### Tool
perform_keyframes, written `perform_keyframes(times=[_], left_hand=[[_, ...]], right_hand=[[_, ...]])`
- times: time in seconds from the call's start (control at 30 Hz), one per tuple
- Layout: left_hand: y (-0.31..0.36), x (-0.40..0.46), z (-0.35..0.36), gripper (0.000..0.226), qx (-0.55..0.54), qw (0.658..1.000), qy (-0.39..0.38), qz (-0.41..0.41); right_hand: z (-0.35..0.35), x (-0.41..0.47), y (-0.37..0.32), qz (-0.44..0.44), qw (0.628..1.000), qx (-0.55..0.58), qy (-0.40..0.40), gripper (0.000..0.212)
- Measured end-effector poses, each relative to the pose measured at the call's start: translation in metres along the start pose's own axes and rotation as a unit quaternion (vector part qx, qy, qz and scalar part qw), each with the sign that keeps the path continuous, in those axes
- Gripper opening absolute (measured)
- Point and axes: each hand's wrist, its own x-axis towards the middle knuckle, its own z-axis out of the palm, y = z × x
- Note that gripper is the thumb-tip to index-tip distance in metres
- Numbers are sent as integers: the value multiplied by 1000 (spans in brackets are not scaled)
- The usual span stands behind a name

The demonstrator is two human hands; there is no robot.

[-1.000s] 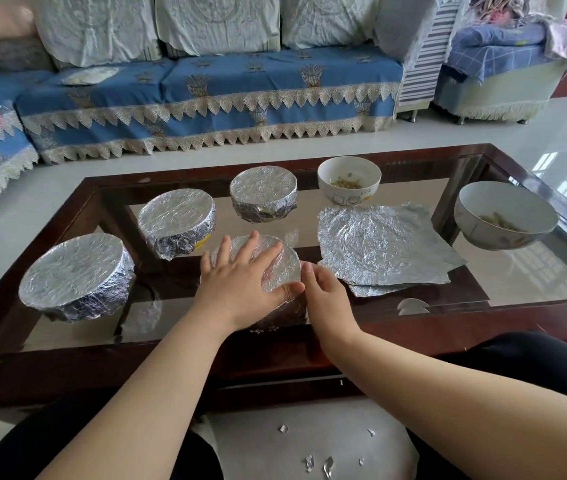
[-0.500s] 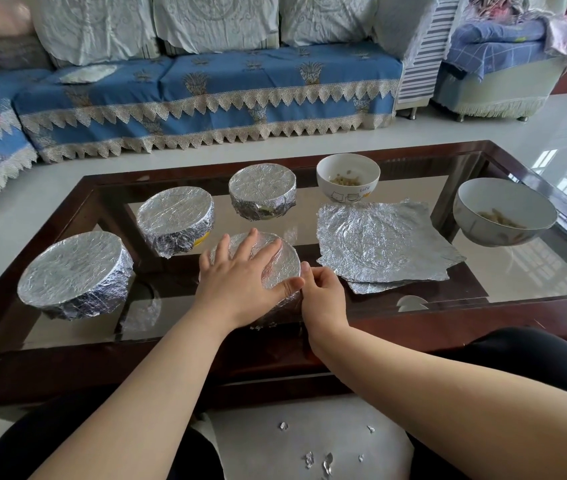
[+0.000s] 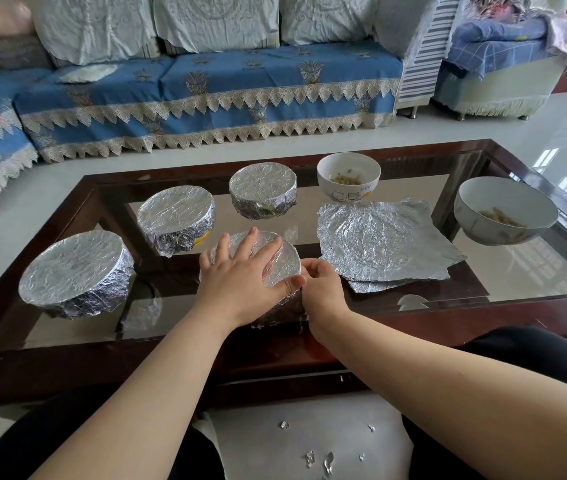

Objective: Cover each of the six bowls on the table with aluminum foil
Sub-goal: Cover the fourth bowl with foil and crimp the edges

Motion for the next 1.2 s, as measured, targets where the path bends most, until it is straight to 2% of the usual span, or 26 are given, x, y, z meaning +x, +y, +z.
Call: perform_keyframes(times=[0.2,0.27,0.33,0.5,0.57,0.67,0.8,1.03,1.2], left_hand=[[1,-1,-1,109,5,1000,-1,-7],[3,-1,-2,105,5,1000,-3,-15],[7,-3,-4,101,-1,999,-6,-34],[16,-1,-4,85,-43,993,6,-111],[18,1,-5,82,-46,992,-4,-120],[13,3,-11,87,-21,993,-39,-107],[2,1,-14,95,38,995,-49,-73],[-6,4,0,100,5,999,-17,-43],[-4,4,0,94,8,999,-16,-39]], right_hand=[[-1,-1,-2,-26,999,-31,11,11],[-6,-1,-4,-38,999,-33,21,7],[-10,-3,-6,-44,999,-20,25,12],[-11,-19,-3,-95,994,-37,-28,33],[-11,-25,-1,-123,989,-67,-54,30],[-11,-26,2,-158,981,-99,-54,22],[-9,-24,7,-167,980,-94,-43,22],[-8,-28,9,-160,984,-77,-18,26],[-3,-30,10,-145,987,-70,17,27]])
